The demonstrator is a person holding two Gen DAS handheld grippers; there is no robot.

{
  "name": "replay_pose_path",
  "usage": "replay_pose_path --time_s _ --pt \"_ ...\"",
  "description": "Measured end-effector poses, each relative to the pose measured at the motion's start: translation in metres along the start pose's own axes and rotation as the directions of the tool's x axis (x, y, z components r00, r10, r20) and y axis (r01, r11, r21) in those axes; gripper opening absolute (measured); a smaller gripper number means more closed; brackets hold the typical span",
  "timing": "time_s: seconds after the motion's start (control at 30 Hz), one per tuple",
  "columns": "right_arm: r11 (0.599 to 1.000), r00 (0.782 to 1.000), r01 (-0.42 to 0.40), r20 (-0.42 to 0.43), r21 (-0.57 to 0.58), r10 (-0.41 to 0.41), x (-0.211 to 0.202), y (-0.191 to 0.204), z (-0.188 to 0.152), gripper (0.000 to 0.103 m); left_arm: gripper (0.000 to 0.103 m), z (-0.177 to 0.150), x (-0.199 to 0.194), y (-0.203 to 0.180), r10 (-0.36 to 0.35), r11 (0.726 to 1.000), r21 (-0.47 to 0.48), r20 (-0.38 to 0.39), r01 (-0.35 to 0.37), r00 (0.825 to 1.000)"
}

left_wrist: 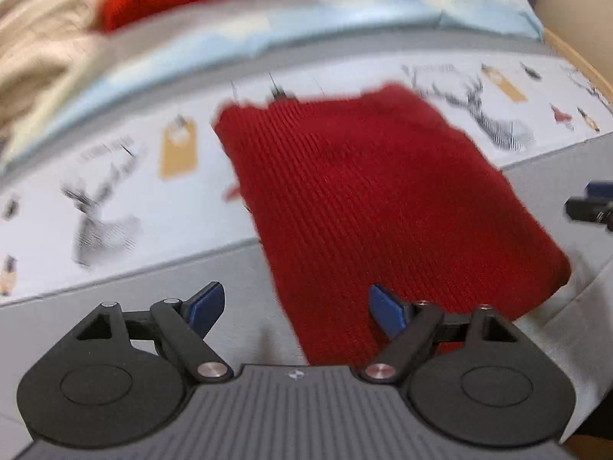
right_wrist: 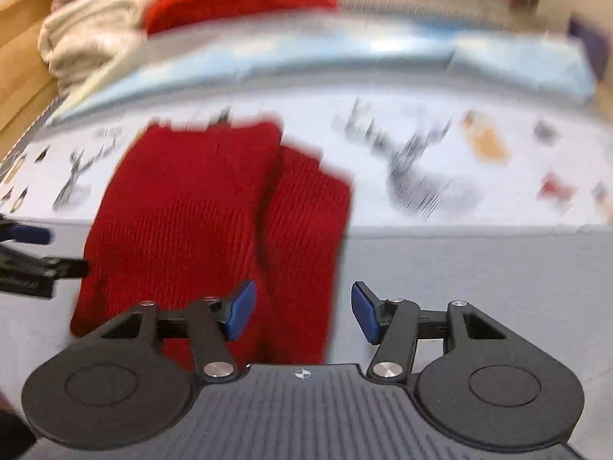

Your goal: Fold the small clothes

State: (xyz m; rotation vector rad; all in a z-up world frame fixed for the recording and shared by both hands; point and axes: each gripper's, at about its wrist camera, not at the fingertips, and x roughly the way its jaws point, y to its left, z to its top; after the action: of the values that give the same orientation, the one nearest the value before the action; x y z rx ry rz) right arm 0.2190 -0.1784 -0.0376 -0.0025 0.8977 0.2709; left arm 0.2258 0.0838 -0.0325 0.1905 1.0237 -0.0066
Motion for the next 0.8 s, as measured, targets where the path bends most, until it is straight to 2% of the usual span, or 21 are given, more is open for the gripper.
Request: replay_pose_path --time_s 0.1,0.17,0.23,0.37,0.47,0.53,0.6,0.63,0.7,0.8 --pt "0.999 0.993 0.043 0.107 -0.007 -0.042 -0.038 -0.001 -0.002 0.060 0.089 -0.013 -0.042 0.007 0.003 0.998 -0.063 0.111 0.004 0.994" --pt "0.999 0.983 0.041 0.181 0.007 -0.042 -0.067 0.000 -0.011 0.064 0.090 -0.029 -0.073 0.008 0.028 0.993 -0.120 0.211 -0.003 0.977" --pt "0.999 0.971 0.039 0.237 0.002 -0.039 -0.090 0.003 -0.023 0.073 0.090 -0.053 -0.098 0.006 0.039 0.985 -0.174 0.271 0.009 0.962" --pt "0.999 0.958 0.038 0.286 -0.019 -0.031 -0.123 0.017 -0.063 0.076 0.090 -0.102 -0.130 -0.010 0.011 0.960 -0.269 0.297 0.072 0.955" --pt "1.000 0.961 0.021 0.275 -0.019 -0.015 -0.133 0.027 -0.097 0.076 0.090 -0.132 -0.140 -0.021 -0.022 0.946 -0.307 0.268 0.107 0.963" --pt "1.000 0.971 0.003 0.238 -0.009 0.000 -0.134 0.034 -0.113 0.076 0.090 -0.147 -0.142 -0.030 0.002 0.944 -0.319 0.253 0.082 0.968" --pt "1.000 0.977 -0.014 0.210 -0.007 0.015 -0.132 0.042 -0.119 0.076 0.090 -0.162 -0.141 -0.042 0.050 0.951 -0.307 0.271 0.037 0.961" --pt "1.000 0.977 -0.011 0.214 -0.020 0.015 -0.131 0.048 -0.120 0.076 0.090 -0.163 -0.136 -0.048 0.064 0.955 -0.295 0.263 0.017 0.963" --pt "0.998 0.972 0.004 0.235 -0.057 0.009 -0.128 0.058 -0.119 0.076 0.090 -0.159 -0.124 -0.053 0.037 0.953 -0.300 0.235 0.037 0.971" --pt "0.997 0.970 0.009 0.241 -0.072 0.009 -0.120 0.064 -0.119 0.076 0.090 -0.150 -0.114 -0.053 0.036 0.936 -0.347 0.251 0.055 0.967"
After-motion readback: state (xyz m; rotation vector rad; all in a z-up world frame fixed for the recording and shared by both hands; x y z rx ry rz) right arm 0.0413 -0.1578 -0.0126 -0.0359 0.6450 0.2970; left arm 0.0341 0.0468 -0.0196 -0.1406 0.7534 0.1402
